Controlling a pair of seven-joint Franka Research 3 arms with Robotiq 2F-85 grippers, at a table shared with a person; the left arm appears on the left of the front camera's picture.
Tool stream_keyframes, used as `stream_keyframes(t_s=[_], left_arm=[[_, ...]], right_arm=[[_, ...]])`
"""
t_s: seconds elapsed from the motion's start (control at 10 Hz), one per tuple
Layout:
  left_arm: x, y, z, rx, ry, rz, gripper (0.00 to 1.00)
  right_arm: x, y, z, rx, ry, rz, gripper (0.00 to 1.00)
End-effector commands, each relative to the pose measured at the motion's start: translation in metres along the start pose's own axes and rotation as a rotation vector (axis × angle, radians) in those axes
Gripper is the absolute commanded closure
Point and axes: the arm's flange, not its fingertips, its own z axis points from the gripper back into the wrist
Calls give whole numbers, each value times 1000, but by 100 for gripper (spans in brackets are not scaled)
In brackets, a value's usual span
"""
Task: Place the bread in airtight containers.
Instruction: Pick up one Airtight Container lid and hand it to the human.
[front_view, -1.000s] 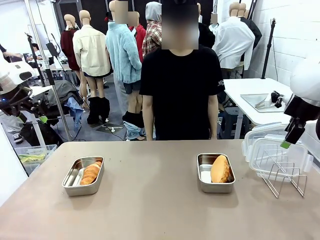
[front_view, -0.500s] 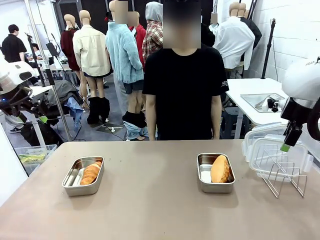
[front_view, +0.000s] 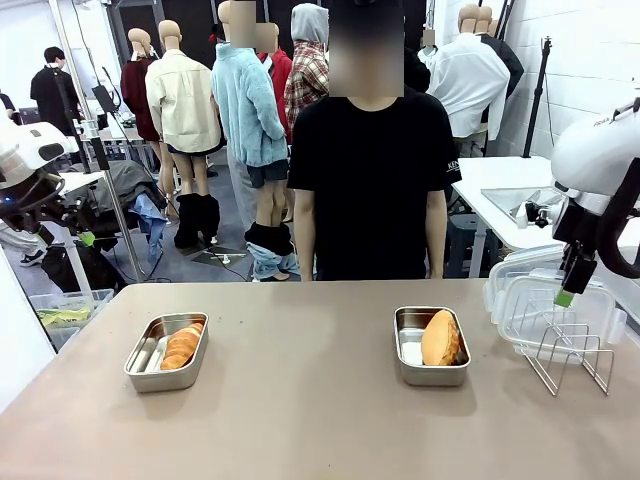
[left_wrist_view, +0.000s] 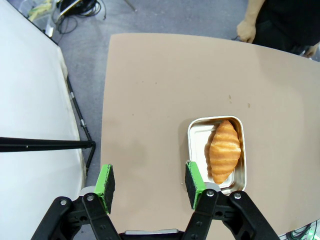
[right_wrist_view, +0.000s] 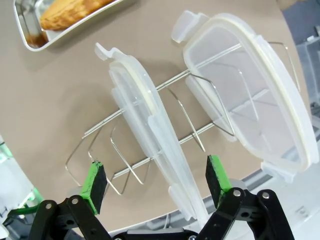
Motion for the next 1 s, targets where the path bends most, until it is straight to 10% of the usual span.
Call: stream_keyframes(t_s=[0.0, 0.5, 0.9], left_arm=[[0, 0, 1, 7, -2, 18, 26], [0, 0, 1, 7, -2, 18, 26], [0, 0, 1, 7, -2, 18, 26]], right_arm=[[-2, -8, 1, 27, -7, 30, 2], [0, -10, 1, 33, -24, 41, 96], [0, -13, 1, 43, -31, 48, 100]])
